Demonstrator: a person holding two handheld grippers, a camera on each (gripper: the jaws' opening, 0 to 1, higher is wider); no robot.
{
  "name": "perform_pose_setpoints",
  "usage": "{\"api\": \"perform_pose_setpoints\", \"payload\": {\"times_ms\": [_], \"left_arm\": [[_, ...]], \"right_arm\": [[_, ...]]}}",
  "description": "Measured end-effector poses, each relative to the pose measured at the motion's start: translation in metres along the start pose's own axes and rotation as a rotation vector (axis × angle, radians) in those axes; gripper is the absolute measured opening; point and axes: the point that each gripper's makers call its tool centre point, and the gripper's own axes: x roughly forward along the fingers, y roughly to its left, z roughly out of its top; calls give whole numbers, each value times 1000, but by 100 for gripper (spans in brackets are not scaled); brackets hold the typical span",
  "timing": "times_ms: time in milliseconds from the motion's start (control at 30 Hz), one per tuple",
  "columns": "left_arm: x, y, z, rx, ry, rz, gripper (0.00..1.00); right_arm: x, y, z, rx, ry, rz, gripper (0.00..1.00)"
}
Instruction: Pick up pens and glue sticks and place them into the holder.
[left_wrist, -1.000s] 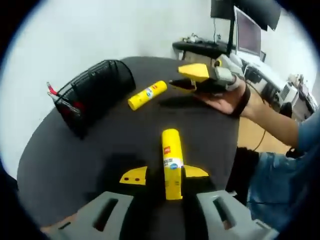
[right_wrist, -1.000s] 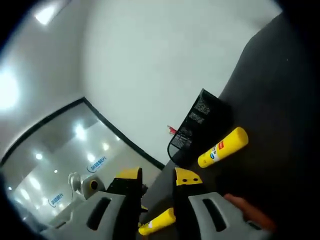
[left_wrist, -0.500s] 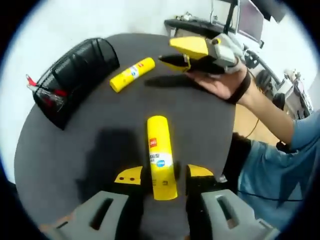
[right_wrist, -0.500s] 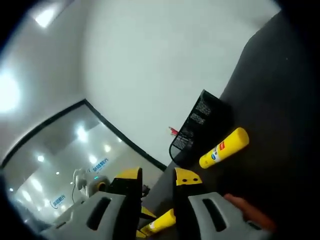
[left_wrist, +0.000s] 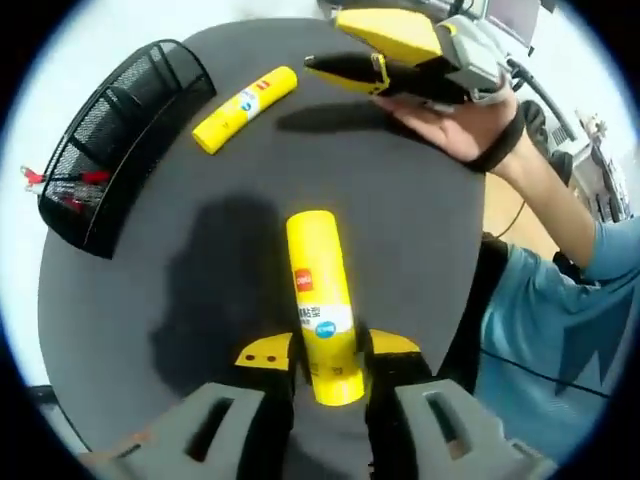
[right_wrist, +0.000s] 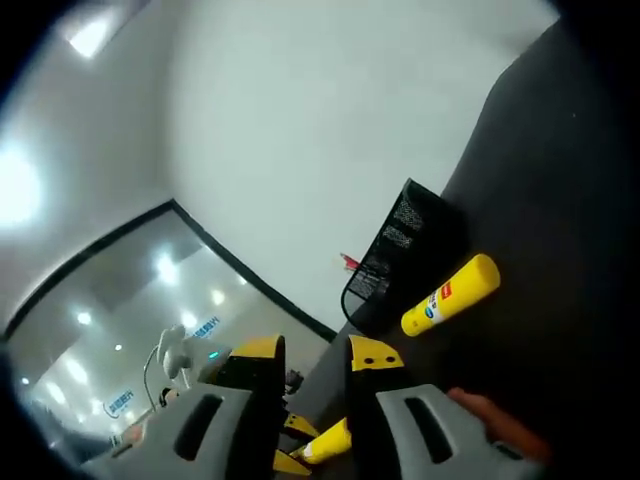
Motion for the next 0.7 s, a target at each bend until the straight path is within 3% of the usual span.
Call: {"api": "perform_pose_setpoints", "payload": {"times_ms": [400,700], "left_arm": [[1,3,-1,-31,-17,-4,15],[-8,2,7,-44,-127,-4,15]], "right_arm": [[-1,2,-1,-1,0,1,21],[-2,2,-2,-4,2,-3,21]]}}
